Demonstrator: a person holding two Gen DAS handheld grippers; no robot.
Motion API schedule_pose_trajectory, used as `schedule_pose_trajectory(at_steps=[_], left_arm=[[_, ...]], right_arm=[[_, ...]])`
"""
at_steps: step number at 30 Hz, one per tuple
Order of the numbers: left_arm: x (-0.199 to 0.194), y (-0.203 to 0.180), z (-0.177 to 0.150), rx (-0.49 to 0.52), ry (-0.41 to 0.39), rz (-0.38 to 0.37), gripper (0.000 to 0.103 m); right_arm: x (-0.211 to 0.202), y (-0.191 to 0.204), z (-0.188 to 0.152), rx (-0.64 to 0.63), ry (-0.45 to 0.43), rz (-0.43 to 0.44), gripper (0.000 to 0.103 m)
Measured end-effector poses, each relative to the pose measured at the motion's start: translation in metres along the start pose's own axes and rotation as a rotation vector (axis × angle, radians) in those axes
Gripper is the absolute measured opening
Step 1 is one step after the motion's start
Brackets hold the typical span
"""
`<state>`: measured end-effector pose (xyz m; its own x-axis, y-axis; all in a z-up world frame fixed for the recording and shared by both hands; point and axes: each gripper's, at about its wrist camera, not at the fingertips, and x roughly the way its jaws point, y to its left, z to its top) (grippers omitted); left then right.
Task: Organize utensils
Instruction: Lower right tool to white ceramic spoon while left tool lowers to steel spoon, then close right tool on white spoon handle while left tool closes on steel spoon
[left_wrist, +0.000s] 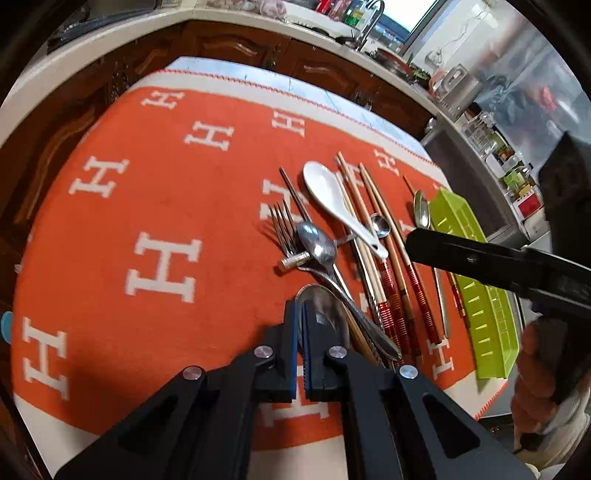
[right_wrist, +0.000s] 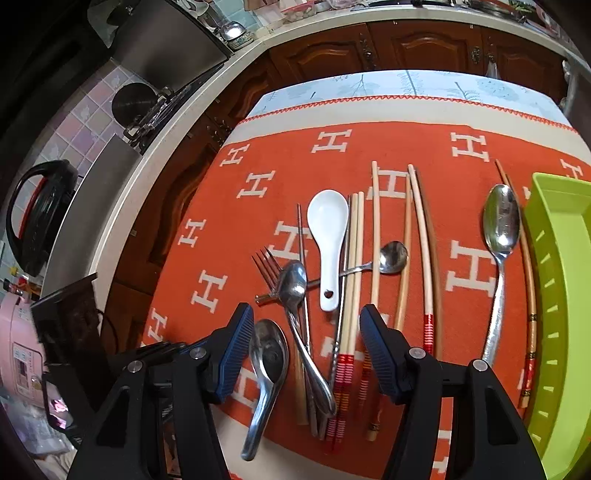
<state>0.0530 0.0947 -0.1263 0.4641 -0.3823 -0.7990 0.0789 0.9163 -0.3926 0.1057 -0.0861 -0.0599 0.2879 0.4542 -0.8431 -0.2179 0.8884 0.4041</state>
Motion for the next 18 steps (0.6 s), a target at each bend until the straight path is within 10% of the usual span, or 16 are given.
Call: schedule_pose_trajectory(at_steps=[18], left_arm=[[-0.019, 0.016, 0.006, -0.004, -0.002, -0.059, 0.005]], right_arm=[[0.07, -0.043, 0.056, 0.208, 0.138, 0.046, 0.028]])
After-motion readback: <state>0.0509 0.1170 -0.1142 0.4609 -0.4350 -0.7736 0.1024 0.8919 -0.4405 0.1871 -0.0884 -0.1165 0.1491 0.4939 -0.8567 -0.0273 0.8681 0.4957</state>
